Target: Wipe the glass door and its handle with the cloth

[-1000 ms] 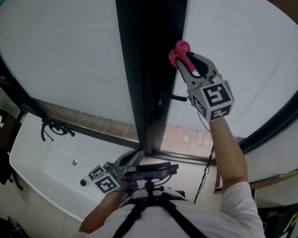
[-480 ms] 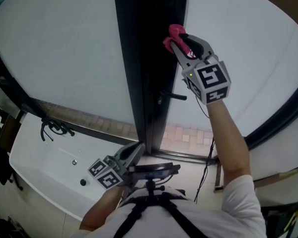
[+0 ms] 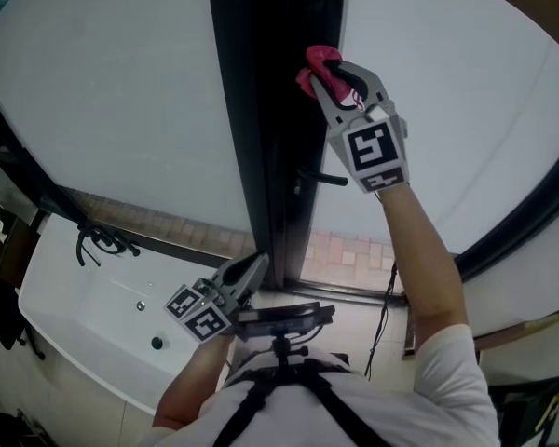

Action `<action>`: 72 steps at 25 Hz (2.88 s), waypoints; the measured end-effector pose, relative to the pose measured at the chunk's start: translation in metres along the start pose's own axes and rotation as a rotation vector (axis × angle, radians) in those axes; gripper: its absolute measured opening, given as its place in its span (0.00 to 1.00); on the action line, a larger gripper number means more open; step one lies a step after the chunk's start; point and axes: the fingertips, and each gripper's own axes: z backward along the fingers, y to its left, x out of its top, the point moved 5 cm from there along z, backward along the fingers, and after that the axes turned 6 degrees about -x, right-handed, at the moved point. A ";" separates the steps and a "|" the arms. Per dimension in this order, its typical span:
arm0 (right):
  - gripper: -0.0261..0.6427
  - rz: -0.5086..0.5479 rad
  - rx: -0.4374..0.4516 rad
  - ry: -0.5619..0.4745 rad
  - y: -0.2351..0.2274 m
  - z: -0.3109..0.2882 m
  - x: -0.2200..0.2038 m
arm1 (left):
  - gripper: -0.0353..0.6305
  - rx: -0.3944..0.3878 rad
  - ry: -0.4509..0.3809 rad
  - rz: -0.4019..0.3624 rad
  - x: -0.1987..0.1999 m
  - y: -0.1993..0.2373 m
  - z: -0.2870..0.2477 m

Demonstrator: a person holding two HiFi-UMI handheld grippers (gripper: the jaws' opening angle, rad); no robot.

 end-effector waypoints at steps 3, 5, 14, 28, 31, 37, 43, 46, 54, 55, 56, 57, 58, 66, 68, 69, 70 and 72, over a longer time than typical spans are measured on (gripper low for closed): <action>0.21 0.131 -0.037 0.007 0.008 0.006 -0.008 | 0.06 0.010 -0.001 0.014 -0.005 0.000 0.002; 0.37 0.164 -0.063 0.025 0.010 0.009 -0.014 | 0.06 0.022 -0.005 0.024 -0.005 0.002 0.005; 0.30 -0.050 -0.123 0.098 0.008 0.014 -0.050 | 0.06 0.026 -0.001 0.048 -0.004 0.006 0.005; 0.14 0.012 -0.110 -0.021 -0.009 0.016 -0.004 | 0.06 0.040 0.000 0.071 -0.006 0.010 0.007; 0.14 0.010 -0.145 -0.055 -0.024 0.006 0.010 | 0.06 0.044 -0.001 0.064 -0.005 0.010 0.008; 0.14 0.090 -0.167 -0.121 -0.038 -0.015 0.042 | 0.06 0.064 -0.010 0.059 -0.001 0.009 0.012; 0.14 0.189 -0.149 -0.095 -0.015 -0.017 0.031 | 0.06 0.071 -0.009 0.062 0.000 0.011 0.013; 0.14 0.204 -0.129 -0.078 -0.003 -0.013 0.017 | 0.06 0.064 -0.006 0.063 -0.001 0.011 0.010; 0.14 0.227 -0.069 -0.019 0.028 0.003 -0.016 | 0.06 0.057 0.010 0.079 -0.007 0.008 0.008; 0.14 0.225 -0.061 -0.011 0.031 0.006 -0.020 | 0.06 0.056 0.011 0.080 -0.008 0.007 0.008; 0.14 0.222 -0.052 -0.003 0.034 0.008 -0.024 | 0.06 0.056 0.013 0.080 -0.008 0.007 0.008; 0.14 0.219 -0.044 0.005 0.037 0.010 -0.029 | 0.06 0.056 0.014 0.081 -0.009 0.006 0.008; 0.14 0.216 -0.036 0.012 0.040 0.011 -0.033 | 0.06 0.056 0.014 0.082 -0.009 0.007 0.008; 0.14 0.191 0.008 0.061 0.056 0.016 -0.052 | 0.06 0.057 0.014 0.091 -0.010 0.008 0.007; 0.14 0.190 0.021 0.074 0.061 0.018 -0.057 | 0.06 0.057 0.014 0.095 -0.011 0.009 0.008; 0.14 0.190 0.029 0.081 0.063 0.019 -0.060 | 0.06 0.057 0.013 0.097 -0.011 0.009 0.008; 0.14 0.192 0.037 0.090 0.065 0.020 -0.064 | 0.06 0.057 0.012 0.098 -0.011 0.009 0.008; 0.14 0.201 0.056 0.111 0.070 0.023 -0.071 | 0.06 0.056 0.012 0.101 -0.012 0.009 0.007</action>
